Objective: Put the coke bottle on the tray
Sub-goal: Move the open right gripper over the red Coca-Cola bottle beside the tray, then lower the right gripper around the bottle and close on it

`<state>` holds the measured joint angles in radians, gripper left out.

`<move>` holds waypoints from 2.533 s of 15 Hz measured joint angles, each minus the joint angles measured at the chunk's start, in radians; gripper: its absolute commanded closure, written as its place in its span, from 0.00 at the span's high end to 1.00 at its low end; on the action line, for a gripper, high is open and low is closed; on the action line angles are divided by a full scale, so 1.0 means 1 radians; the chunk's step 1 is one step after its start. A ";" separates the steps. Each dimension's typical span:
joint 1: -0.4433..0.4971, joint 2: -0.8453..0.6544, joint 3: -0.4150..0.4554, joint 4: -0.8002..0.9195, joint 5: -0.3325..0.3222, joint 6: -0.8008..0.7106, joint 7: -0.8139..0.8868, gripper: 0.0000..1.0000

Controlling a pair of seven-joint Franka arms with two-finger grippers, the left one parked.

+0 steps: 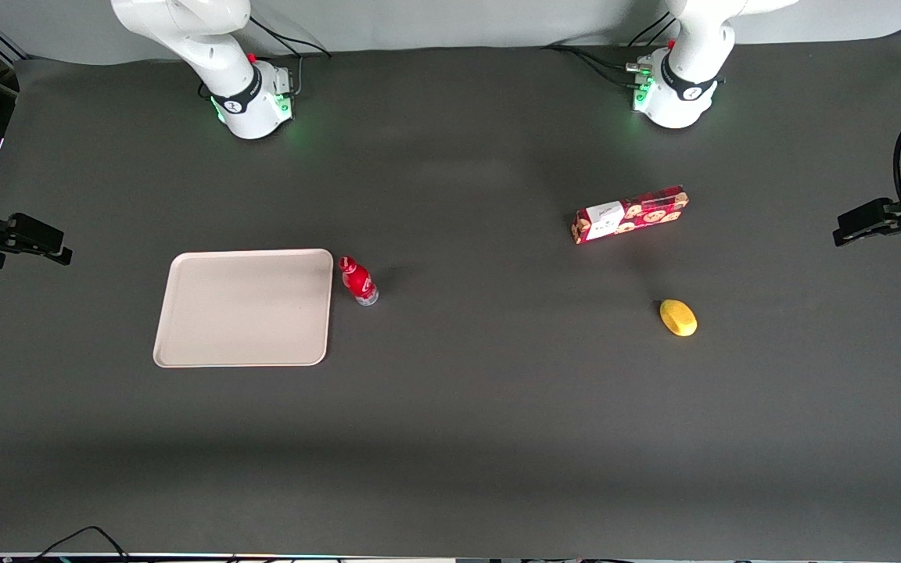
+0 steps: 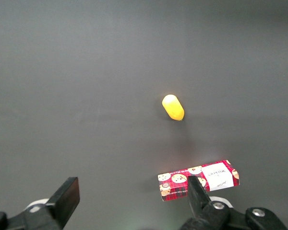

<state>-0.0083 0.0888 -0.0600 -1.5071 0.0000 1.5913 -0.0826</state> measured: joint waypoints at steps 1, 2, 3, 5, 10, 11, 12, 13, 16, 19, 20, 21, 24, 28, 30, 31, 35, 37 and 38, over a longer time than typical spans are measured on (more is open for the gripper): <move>0.000 0.002 0.000 0.000 0.000 0.000 0.000 1.00; 0.000 0.003 -0.001 0.000 0.000 0.000 0.000 1.00; 0.000 0.003 -0.001 0.000 0.000 0.000 0.000 1.00; 0.001 0.005 -0.001 0.000 0.000 0.000 0.002 1.00; 0.011 0.036 0.139 0.001 0.012 0.008 0.173 1.00; 0.015 0.051 0.199 0.001 0.012 0.025 0.249 1.00; 0.020 0.070 0.263 0.001 0.012 0.049 0.324 1.00; 0.024 0.093 0.323 0.001 0.010 0.073 0.403 1.00; 0.033 0.172 0.469 0.000 -0.016 0.140 0.570 1.00; 0.036 0.242 0.565 -0.016 -0.080 0.184 0.689 1.00; 0.038 0.259 0.587 -0.038 -0.095 0.212 0.717 1.00; 0.039 0.270 0.602 -0.074 -0.103 0.253 0.732 1.00; 0.041 0.272 0.613 -0.220 -0.110 0.397 0.742 1.00; 0.038 0.240 0.613 -0.381 -0.140 0.522 0.742 1.00; 0.037 0.208 0.613 -0.454 -0.143 0.577 0.742 1.00; 0.036 0.194 0.613 -0.485 -0.143 0.602 0.742 1.00; 0.034 0.167 0.613 -0.541 -0.143 0.640 0.742 1.00; 0.033 0.166 0.613 -0.551 -0.143 0.654 0.742 1.00; 0.032 0.166 0.612 -0.555 -0.143 0.664 0.742 1.00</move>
<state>0.0240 0.2549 0.5525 -2.0618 -0.1434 2.2550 0.6597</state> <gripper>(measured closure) 0.000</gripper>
